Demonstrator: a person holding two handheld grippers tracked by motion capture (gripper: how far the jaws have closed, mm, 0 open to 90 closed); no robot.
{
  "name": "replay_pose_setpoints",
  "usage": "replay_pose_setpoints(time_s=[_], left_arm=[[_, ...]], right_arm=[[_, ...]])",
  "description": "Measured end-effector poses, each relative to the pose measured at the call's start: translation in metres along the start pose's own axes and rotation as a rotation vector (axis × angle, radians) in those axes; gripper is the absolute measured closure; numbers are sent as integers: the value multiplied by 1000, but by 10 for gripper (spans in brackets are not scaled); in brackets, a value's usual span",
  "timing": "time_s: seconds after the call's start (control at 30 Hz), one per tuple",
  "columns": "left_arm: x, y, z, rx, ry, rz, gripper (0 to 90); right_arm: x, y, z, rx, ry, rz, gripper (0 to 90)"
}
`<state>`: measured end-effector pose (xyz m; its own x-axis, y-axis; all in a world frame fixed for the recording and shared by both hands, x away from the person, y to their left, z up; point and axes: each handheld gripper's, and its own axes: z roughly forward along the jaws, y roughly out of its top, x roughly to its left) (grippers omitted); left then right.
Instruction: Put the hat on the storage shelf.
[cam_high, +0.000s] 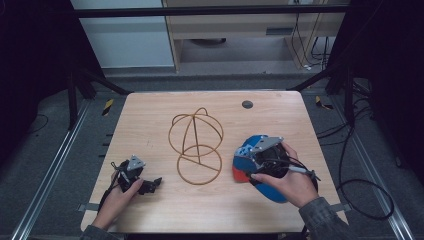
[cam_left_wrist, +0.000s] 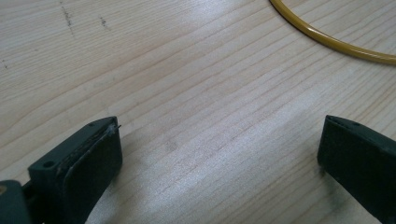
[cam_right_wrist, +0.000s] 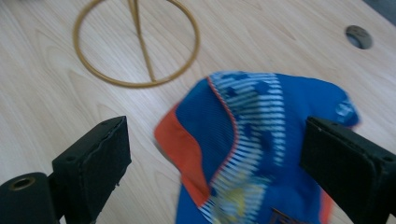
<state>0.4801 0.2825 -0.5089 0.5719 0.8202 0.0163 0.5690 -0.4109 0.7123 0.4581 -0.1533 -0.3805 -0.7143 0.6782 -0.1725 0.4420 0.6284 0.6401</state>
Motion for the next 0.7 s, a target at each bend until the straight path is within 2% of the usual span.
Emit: replay_pose_setpoints(time_s=[0.13, 0.2, 0.27, 0.37, 0.53, 0.6, 0.7], left_arm=[[0, 0, 0, 1, 0, 1, 0], [0, 0, 0, 1, -3, 4, 0], [0, 0, 0, 1, -3, 3, 0], [0, 0, 0, 1, -5, 6, 0], [0, 0, 0, 1, -6, 7, 0], [0, 0, 0, 2, -6, 7, 0], [0, 0, 0, 2, -6, 7, 0]], right_arm=[[-10, -1, -9, 29, -19, -2, 86], [-24, -3, -18, 63, -19, 32, 94], [-32, -4, -20, 78, -28, 44, 96], [-41, -5, -21, 114, -34, 46, 117], [-55, -5, -20, 116, -24, 76, 143], [-58, -6, -18, 129, -37, 67, 151], [-66, -8, -13, 145, -28, 83, 147]])
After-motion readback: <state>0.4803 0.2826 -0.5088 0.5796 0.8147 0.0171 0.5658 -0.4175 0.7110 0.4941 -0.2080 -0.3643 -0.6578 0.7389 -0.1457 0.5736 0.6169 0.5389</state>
